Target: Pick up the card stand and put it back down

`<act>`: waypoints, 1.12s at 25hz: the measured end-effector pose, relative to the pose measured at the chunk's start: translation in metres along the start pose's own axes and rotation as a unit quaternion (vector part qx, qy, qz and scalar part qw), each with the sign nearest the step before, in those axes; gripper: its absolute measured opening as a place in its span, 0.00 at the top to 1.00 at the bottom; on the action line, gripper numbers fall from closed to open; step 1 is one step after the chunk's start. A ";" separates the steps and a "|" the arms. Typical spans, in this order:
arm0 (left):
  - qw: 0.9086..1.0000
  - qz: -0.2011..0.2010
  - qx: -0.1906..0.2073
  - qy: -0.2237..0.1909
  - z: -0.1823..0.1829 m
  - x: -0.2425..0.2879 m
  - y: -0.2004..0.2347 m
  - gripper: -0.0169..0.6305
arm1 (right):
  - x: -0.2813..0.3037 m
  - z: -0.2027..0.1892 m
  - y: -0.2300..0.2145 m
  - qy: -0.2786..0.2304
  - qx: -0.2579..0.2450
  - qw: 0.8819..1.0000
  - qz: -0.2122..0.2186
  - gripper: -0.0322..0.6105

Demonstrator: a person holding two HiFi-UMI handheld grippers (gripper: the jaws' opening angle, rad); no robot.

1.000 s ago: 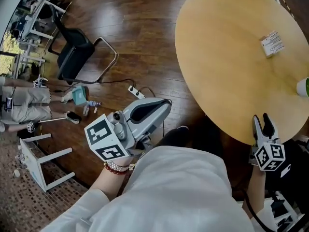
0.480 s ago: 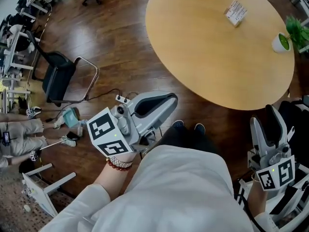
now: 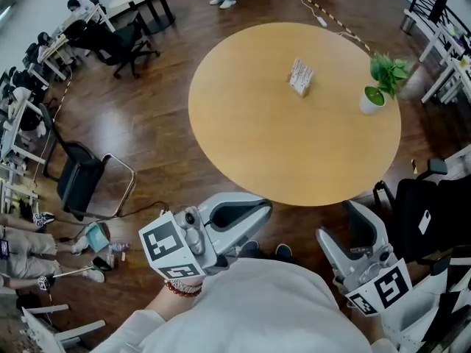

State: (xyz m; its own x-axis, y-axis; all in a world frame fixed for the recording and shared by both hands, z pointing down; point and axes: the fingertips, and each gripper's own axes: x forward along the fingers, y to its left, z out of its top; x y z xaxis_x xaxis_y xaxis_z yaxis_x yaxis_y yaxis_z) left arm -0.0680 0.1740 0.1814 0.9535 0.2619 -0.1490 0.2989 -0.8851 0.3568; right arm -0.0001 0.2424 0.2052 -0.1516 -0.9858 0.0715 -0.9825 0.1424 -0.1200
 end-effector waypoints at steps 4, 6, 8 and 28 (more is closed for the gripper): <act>0.999 -0.018 0.036 0.022 -0.013 0.005 -0.025 0.98 | -0.011 0.013 0.017 -0.037 -0.015 0.999 0.007 0.58; 0.991 -0.001 0.101 0.083 -0.035 0.004 -0.024 0.98 | -0.013 0.010 0.017 -0.037 -0.029 0.999 0.008 0.58; 0.979 0.012 0.150 0.140 -0.061 0.005 -0.026 0.98 | -0.018 0.006 0.014 -0.032 -0.035 0.999 -0.001 0.59; 0.990 -0.003 0.077 0.114 -0.058 -0.005 -0.056 0.98 | -0.023 0.005 0.045 -0.020 -0.024 0.999 0.012 0.63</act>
State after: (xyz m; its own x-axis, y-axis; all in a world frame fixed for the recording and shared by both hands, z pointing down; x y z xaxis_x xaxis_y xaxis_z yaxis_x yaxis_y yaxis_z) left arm -0.0876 0.2444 0.2155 0.9407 0.3323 0.0685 0.3123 -0.9268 0.2085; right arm -0.0400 0.2705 0.1937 -0.1710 -0.9848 0.0294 -0.9829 0.1685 -0.0745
